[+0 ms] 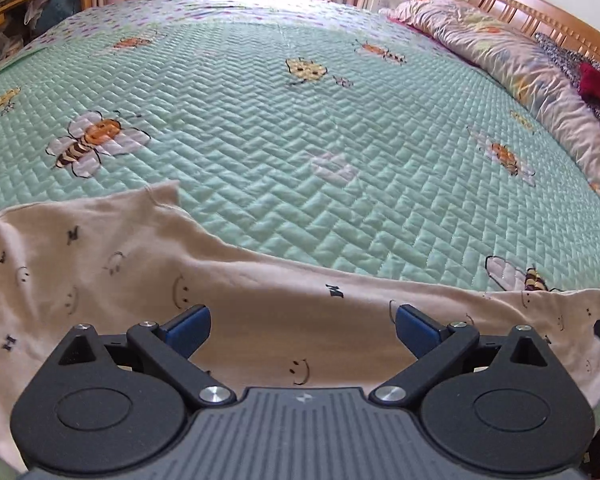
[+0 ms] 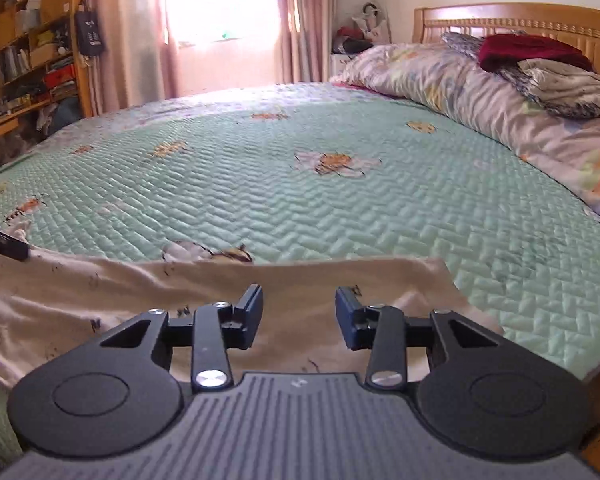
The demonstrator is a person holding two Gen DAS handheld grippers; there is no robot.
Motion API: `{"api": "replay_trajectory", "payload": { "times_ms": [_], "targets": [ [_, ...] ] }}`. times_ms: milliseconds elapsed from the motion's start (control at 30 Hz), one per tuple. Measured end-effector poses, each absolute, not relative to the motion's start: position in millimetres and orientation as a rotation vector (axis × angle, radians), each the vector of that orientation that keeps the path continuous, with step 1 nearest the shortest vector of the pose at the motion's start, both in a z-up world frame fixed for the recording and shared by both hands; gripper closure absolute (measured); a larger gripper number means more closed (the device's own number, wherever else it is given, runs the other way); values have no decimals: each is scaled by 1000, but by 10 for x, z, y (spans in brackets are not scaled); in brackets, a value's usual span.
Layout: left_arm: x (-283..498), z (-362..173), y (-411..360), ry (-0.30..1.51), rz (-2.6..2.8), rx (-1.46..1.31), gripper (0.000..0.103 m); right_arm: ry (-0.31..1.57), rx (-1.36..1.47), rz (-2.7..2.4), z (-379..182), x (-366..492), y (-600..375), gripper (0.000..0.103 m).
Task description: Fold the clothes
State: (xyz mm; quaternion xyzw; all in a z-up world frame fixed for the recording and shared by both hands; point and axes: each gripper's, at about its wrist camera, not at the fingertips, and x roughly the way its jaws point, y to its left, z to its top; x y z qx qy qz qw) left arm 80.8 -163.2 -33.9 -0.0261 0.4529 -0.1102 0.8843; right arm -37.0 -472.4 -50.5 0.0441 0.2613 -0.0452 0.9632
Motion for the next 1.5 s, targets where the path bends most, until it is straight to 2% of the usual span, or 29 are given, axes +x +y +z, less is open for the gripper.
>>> {"api": "replay_trajectory", "payload": {
  "times_ms": [100, 200, 233, 300, 333, 500, 600, 800, 833, 967, 1067, 1267, 1500],
  "targets": [
    [834, -487, -1651, 978, -193, -26, 4, 512, 92, -83, -543, -222, -4787, 61],
    [824, -566, -1632, 972, -185, -8, 1, 537, 209, -132, -747, -80, -5167, 61],
    [813, -580, -1631, 967, -186, -1, 1, 532, 266, -145, -812, -82, -5328, 66],
    [812, -587, -1664, 966, -180, 18, 1, 522, 373, -163, -891, -108, -5605, 93],
    [811, -591, -1680, 965, -177, 27, 1, 517, 408, -162, -871, -142, -5677, 94],
    [811, -593, -1707, 963, -172, 37, 1, 432, 346, -223, -678, -353, -5677, 85],
    [812, -589, -1704, 963, -175, 37, 1, 584, 289, -272, -851, -185, -5784, 81],
    [796, -531, -1660, 964, -171, -2, 1, 473, 398, -242, -634, -545, -5745, 78],
    [786, -507, -1644, 964, -168, -18, 4, 464, 398, -210, -582, -627, -5672, 78],
    [626, -310, -1601, 948, -225, -115, 7, 492, 350, -52, -455, -849, -5310, 78],
    [484, -186, -1675, 940, -311, -171, 7, 538, 357, 37, -458, -868, -5141, 72],
    [336, -221, -1950, 989, -408, -194, 6, 538, 354, 123, -430, -656, -4981, 72],
    [310, -374, -2123, 994, -393, -74, 6, 590, 273, 235, -513, -198, -4841, 73]
  ]
}}
